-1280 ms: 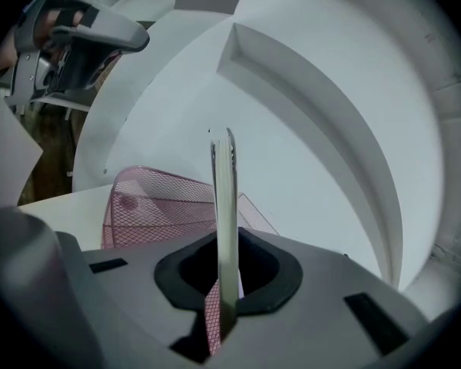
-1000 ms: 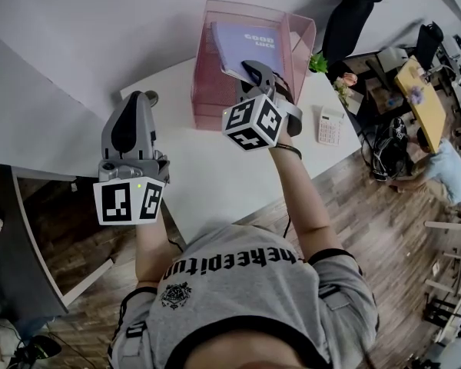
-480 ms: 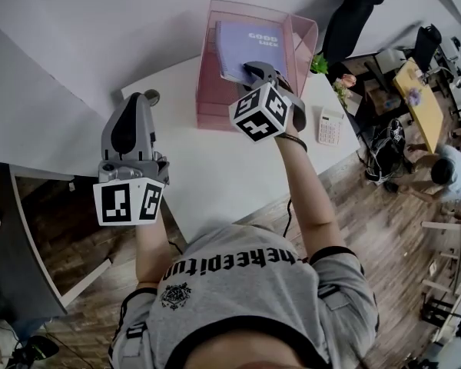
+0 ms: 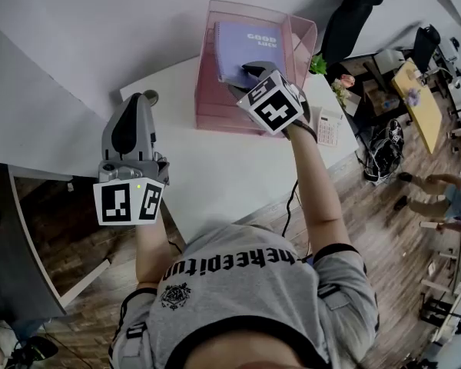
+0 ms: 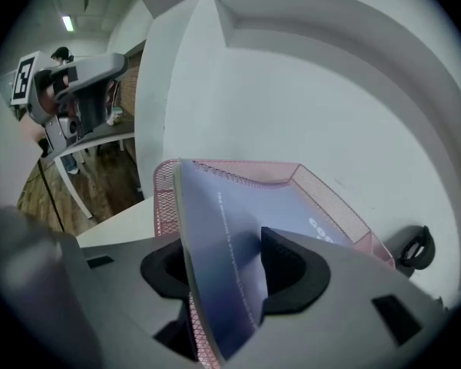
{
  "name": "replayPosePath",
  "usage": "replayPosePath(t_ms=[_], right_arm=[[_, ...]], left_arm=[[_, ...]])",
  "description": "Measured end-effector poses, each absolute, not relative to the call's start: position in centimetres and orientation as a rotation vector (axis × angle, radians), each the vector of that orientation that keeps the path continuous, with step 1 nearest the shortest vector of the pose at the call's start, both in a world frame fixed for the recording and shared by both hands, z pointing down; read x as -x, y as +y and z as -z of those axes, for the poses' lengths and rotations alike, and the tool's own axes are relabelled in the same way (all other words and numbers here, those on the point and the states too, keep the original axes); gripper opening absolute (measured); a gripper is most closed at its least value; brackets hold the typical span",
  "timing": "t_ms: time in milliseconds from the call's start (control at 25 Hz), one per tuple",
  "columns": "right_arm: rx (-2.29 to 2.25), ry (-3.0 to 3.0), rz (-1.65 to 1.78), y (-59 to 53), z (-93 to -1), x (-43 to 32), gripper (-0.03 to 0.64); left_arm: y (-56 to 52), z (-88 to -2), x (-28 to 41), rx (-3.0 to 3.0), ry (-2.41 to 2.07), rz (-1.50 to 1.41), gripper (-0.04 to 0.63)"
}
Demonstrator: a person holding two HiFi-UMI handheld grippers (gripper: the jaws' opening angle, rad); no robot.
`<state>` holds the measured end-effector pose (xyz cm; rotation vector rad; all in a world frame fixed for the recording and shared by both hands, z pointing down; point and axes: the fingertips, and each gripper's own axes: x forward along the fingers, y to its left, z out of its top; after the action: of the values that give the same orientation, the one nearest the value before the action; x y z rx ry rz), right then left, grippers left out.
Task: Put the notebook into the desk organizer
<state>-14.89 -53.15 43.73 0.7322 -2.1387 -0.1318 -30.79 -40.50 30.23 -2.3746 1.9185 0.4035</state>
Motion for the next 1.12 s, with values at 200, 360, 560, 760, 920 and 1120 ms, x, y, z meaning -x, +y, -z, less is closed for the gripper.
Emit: replayPosePath(t_ms=[200,360,560,760,920,1120], right_arm=[[-0.639,-2.182,0.066,-52.4,-44.1,15.2,0.227],[-0.575,-2.221,0.016,-51.6,-44.2,15.4,0.259],[-0.542,-2.258,-0.028,-50.8,-44.1,15.8,0.281],[-0.491,-2.319,-0.082,-49.4,-44.1,16.6,0.29],[-0.505,-2.366,-0.12,-49.0,-43.7,17.0,0.29],[-0.558,-2.428,-0.179,-48.3,-43.1,16.7,0.284]], left_arm=[[-40.7,-30.5,30.8,2.381,1.921,-0.4,0.003],[-40.7,-30.6,30.4,2.386,1.913,-0.402,0.003],[-40.8,-30.6,30.2,2.397,1.903,-0.403,0.003],[-40.5,-30.6,29.8,2.403,1.887,-0.401,0.003],[-40.5,-30.6,29.8,2.406,1.882,-0.404,0.003],[-40.5,-30.6,29.1,2.424,1.859,-0.396,0.003]])
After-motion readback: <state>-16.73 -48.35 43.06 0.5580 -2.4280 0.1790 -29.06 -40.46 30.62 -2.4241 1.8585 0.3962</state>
